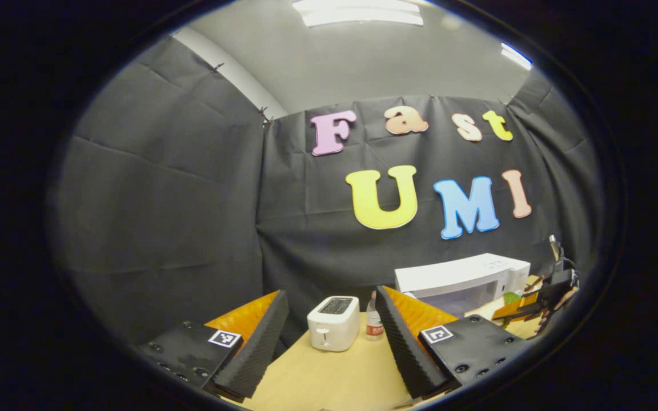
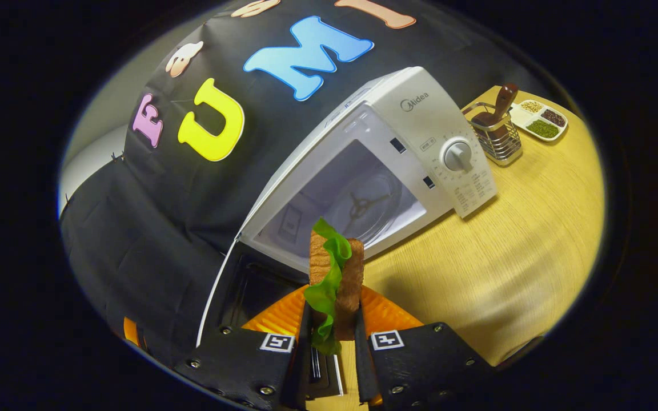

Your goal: Open the microwave oven with the left hand, put the food in, and close the microwave oven.

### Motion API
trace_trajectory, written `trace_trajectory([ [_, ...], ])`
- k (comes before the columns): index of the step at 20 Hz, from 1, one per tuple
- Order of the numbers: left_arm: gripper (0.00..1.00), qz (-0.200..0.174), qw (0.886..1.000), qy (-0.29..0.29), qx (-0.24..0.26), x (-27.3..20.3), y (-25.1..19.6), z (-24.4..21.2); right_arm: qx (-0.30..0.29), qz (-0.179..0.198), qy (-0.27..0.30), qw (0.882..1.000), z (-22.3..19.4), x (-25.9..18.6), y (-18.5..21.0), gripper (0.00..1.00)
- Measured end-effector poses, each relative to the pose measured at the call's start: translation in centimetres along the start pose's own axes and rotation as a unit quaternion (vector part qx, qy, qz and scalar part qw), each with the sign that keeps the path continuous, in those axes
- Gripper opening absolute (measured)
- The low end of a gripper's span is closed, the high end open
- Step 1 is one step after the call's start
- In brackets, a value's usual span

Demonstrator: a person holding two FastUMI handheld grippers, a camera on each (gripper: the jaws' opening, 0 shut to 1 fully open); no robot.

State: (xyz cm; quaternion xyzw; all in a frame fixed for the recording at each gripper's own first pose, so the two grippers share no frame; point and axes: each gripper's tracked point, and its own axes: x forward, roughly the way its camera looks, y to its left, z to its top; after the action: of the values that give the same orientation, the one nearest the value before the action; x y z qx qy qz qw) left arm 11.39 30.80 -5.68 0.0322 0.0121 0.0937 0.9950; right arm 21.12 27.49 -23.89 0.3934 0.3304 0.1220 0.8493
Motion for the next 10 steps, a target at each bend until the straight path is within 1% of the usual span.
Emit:
trace_trajectory([
  [2, 1.00, 0.009, 1.000, 0.010, -0.004, 0.0, 1.5, -0.7, 0.001, -0.002, -0.011, 1.000, 0.7, 2.3, 0.1, 0.34],
  [3, 0.98, 0.013, 1.000, 0.015, -0.004, 0.0, 2.1, -1.1, -0.001, -0.003, -0.018, 1.000, 1.2, 3.5, 0.2, 0.34],
  [5, 1.00, 0.021, 1.000, 0.022, 0.002, 0.1, 3.4, -1.8, -0.004, -0.009, -0.036, 0.999, 1.9, 5.5, 0.4, 0.34],
  [7, 0.98, 0.024, 0.999, 0.031, 0.011, 0.0, 4.4, -2.3, -0.005, -0.018, -0.053, 0.998, 2.5, 7.4, 0.2, 0.34],
  [9, 0.98, 0.030, 0.999, 0.035, 0.019, 0.3, 5.2, -2.4, 0.004, -0.020, -0.065, 0.998, 2.9, 9.2, 0.1, 0.34],
  [10, 1.00, 0.033, 0.999, 0.038, 0.019, 0.4, 5.7, -2.5, 0.010, -0.020, -0.068, 0.997, 2.8, 10.2, 0.0, 0.34],
])
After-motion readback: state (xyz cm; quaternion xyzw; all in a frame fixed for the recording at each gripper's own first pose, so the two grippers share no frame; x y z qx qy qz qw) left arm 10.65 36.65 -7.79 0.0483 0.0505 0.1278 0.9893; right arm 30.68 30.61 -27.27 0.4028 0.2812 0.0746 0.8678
